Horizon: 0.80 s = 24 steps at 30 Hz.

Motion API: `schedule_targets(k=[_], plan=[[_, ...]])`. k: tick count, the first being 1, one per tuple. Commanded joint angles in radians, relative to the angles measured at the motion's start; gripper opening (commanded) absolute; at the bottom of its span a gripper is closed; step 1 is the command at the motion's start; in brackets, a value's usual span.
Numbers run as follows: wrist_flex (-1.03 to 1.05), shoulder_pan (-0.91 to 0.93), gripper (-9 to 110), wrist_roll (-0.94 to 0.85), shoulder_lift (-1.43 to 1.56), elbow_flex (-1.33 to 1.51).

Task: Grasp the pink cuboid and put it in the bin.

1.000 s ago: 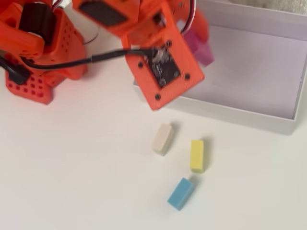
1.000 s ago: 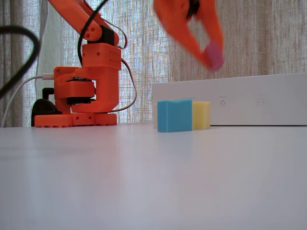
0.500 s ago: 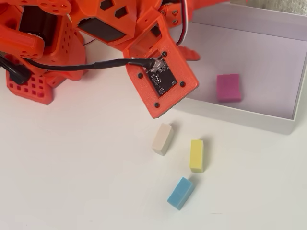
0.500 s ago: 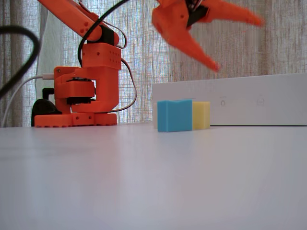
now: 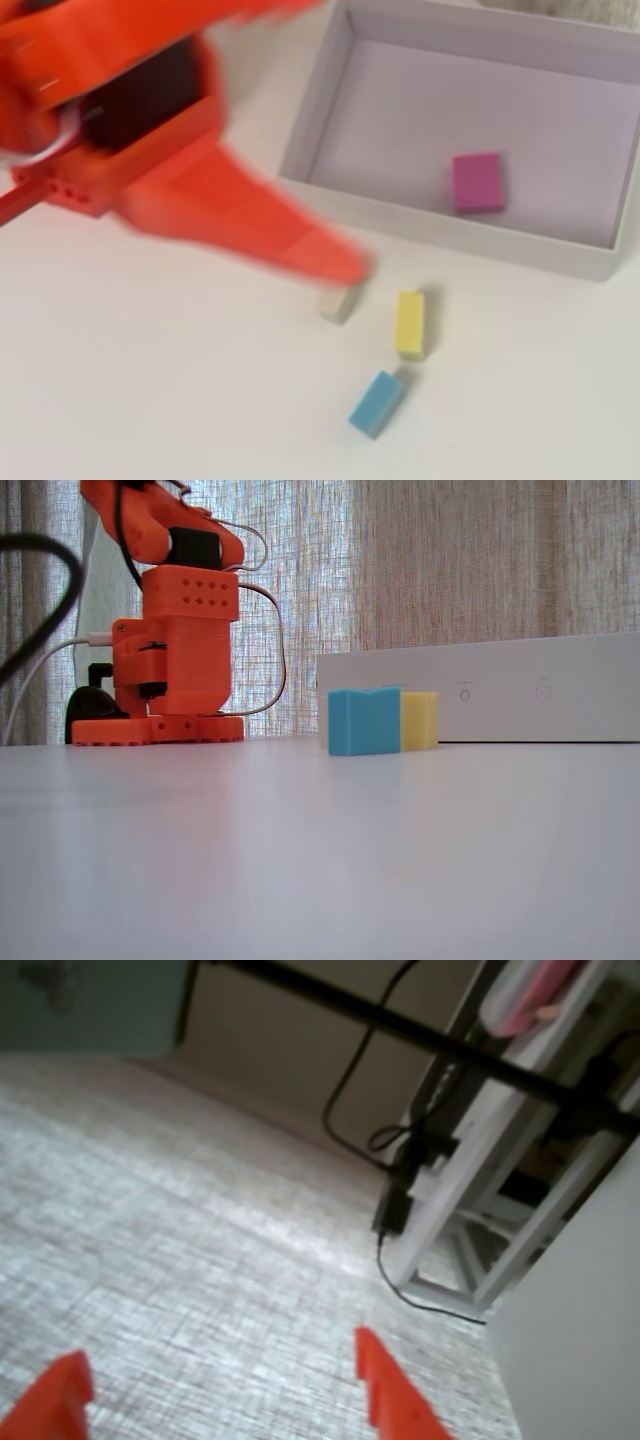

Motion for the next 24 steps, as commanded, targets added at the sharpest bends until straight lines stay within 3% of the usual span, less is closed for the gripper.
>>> schedule_targets(k=[1, 6, 11, 15, 18, 24], plan=[[0.133, 0.095, 22, 0.029, 0.242, 0.137], [0.558, 0.143, 22, 0.029, 0.528, 0.313], [0.859, 0.132, 16, 0.046, 0.557, 0.371], [1.015, 0.114, 10, 0.046, 0.557, 0.422], [1.069, 0.106, -8, 0.034, 0.557, 0.449], [1.043, 0.097, -8, 0.021, 0.557, 0.511]])
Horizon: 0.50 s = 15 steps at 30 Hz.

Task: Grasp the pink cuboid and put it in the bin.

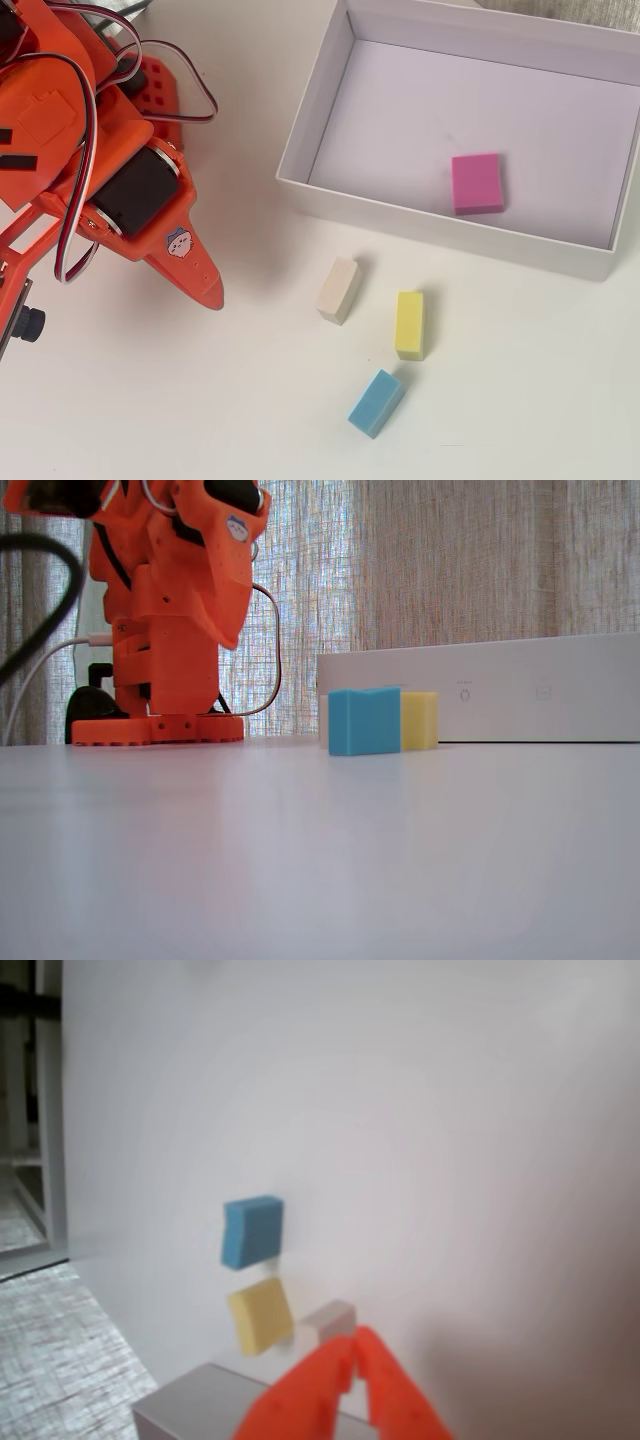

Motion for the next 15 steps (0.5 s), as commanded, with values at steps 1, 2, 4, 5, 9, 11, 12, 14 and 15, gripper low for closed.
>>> schedule_targets(k=[1, 2, 4, 5, 9, 11, 12, 14, 15], plan=[[-0.021, -0.002, -8, -0.046, -0.005, 0.034], [-0.02, 0.0, -8, -0.054, -0.005, 0.034], [-0.02, 0.0, -8, -0.055, -0.005, 0.034], [-0.02, 0.0, -8, -0.055, -0.005, 0.034], [-0.018, 0.006, -8, -0.058, -0.005, 0.034], [-0.018, 0.006, -8, -0.057, -0.005, 0.034], [-0.018, 0.006, -8, -0.057, -0.005, 0.034], [-0.018, 0.006, -8, -0.057, -0.005, 0.034], [-0.018, 0.006, -8, -0.057, -0.005, 0.034]])
